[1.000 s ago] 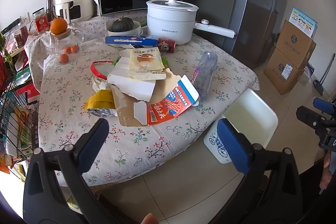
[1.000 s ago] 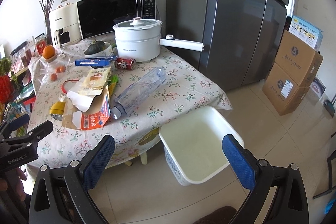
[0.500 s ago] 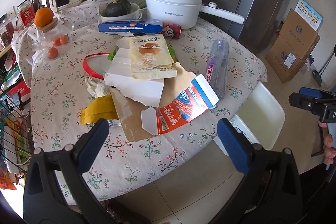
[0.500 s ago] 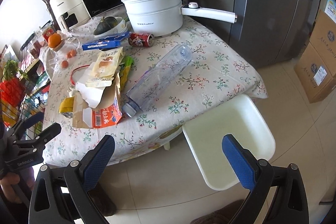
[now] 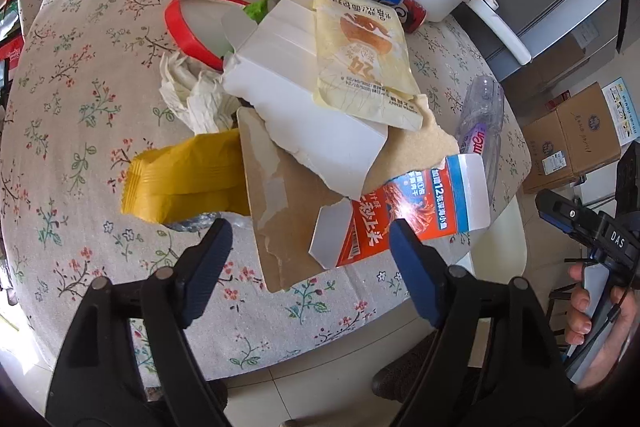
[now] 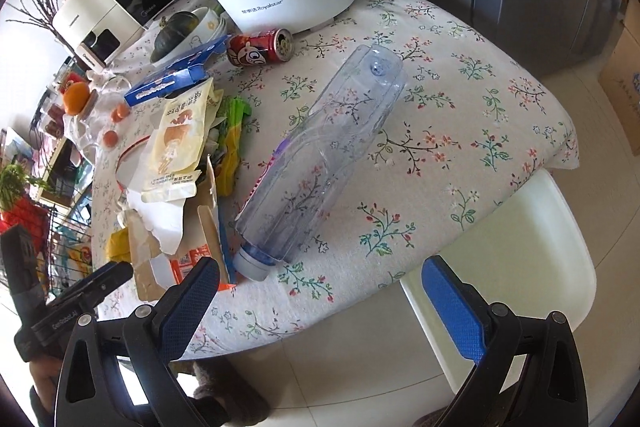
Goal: Collect trash
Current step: 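Grasp the clear plastic bottle with the right tool while the left tool grasps the milk carton, then carry the bottle and carton toward the white bin with both tools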
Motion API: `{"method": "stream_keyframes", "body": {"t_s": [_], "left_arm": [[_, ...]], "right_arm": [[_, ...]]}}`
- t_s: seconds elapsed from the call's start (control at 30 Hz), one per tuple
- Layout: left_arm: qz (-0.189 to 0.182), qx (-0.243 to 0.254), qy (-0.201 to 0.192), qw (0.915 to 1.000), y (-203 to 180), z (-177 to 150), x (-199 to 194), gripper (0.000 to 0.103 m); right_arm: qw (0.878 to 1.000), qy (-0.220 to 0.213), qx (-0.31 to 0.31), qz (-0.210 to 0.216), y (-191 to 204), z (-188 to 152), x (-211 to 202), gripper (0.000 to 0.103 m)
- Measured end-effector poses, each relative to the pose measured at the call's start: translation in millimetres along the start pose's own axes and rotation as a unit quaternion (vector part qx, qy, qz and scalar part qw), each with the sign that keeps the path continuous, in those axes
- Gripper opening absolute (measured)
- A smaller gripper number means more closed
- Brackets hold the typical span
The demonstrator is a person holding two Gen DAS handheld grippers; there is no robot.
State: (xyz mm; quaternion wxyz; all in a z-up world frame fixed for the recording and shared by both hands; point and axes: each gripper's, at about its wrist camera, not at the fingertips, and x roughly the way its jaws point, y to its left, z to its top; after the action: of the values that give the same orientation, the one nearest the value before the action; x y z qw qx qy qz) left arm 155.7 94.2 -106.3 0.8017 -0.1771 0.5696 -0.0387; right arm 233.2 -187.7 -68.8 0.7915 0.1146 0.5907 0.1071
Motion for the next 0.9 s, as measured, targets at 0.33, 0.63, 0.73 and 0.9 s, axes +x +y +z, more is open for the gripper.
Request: {"method": "stream_keyframes", "body": {"t_s": [0.33,0.63,0.73,0.9], "left_arm": [[0.002,-0.016,0.035,0.9993,11.6,-4.8,24.0,0.028],[-0.028,0.0,0.001,0.9996,11.0,-9.7,-8.3,0.005],[-0.031,0.009,-0.024,0.9992,12.7,-13.5,-26.2,0.003],[-0.04,0.013,-0.066,0.997,20.6,-14.1,-52.8,0.002]], "right_arm": [[1.0,0.007,0.028,0.0,4.1,25.4,37.3,0.102],[0.991,0.036,0.111,0.06,-1.1,33.3,83.6,0.095],[0.986,0.039,0.14,0.081,-10.2,31.3,90.6,0.073],[0.982,0.028,0.159,0.095,-18.9,29.0,76.3,0.07]]}}
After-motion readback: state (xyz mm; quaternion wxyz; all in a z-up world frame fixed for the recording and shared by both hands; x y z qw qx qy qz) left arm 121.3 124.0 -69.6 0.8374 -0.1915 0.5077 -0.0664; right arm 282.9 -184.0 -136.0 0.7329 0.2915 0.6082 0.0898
